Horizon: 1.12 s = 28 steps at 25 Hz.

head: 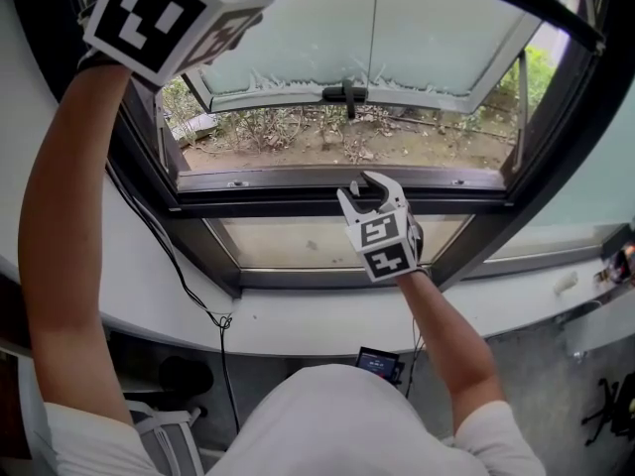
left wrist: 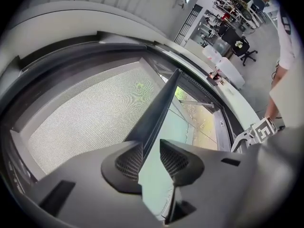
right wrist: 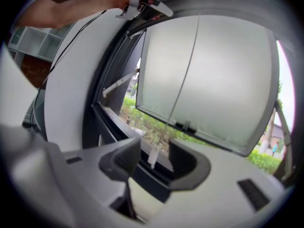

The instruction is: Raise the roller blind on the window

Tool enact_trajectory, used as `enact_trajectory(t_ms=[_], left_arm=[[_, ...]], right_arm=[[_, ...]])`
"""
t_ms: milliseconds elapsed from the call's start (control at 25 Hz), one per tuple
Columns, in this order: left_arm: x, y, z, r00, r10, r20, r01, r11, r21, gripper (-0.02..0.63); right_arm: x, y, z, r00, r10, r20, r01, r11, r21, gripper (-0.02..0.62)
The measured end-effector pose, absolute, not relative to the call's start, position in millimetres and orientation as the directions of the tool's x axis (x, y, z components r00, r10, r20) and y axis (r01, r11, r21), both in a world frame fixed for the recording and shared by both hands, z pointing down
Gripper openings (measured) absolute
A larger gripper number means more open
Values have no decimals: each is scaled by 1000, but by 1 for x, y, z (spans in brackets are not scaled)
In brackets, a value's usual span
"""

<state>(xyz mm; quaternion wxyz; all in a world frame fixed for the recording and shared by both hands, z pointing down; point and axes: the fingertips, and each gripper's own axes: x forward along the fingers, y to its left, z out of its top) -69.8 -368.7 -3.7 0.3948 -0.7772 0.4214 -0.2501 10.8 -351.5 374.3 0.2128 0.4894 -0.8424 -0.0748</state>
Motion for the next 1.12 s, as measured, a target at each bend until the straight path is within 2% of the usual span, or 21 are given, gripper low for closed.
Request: enact_trajectory(t_ms=[80, 480, 880, 1120], left_arm=[[-70, -369, -3, 521, -851, 61, -457, -339, -822, 123], [-57, -350, -6, 526, -848, 66, -463, -351, -814, 120], [-59, -350, -5, 526, -849, 58, -468, -345, -814, 120], [-59, -350, -6, 523, -851, 52, -467, -337, -817, 120]], right_arm=[[10, -354, 377, -431, -853, 293, -794, 513, 326, 190], [13, -378, 389, -390, -854, 344, -819, 492, 294, 64], [9, -357, 390, -395, -857, 330, -738, 510, 442, 58], [16, -353, 390, -381, -861, 337, -732, 503, 459, 58]])
